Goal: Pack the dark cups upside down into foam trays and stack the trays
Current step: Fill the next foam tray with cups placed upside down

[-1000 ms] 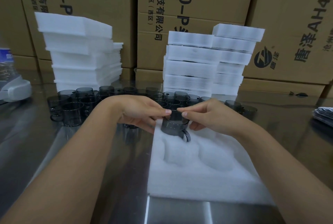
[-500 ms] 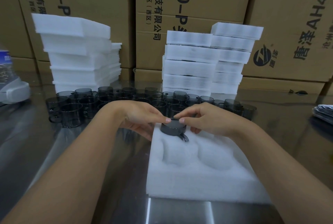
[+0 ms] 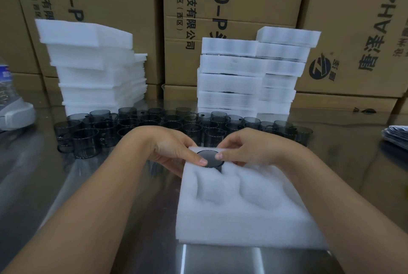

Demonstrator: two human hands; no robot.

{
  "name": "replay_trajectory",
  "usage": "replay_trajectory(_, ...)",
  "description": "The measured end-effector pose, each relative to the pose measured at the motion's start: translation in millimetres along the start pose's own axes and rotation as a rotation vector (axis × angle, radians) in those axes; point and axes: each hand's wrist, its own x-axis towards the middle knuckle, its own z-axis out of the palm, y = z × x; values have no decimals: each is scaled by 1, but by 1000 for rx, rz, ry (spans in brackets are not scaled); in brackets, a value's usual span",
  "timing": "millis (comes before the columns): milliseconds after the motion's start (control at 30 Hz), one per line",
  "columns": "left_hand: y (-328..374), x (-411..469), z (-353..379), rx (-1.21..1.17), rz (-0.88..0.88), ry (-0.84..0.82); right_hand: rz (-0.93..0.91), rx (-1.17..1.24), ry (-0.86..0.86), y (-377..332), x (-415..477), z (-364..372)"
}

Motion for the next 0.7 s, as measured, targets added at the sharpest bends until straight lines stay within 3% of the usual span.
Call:
replay_trajectory(200,2,-3,1,1,-12,15,10,27,5,-4,0,2)
replay_trajectory(267,1,-4,1,86,1,106,-7,-2,20,-1,-2,3)
replay_trajectory(333,1,0,0,182,92,389,-29,-38,41,1,-5,5)
replay_trajectory(433,-1,4,-7,126,262,872,-44,-57,105,1,-8,8)
replay_trajectory(500,-2,2,-16,210,192,1023,-49,-30,180,0,-10,8)
replay_trajectory(700,-6,-8,-18,434,-215,906,-30,165,342,-4,-14,6)
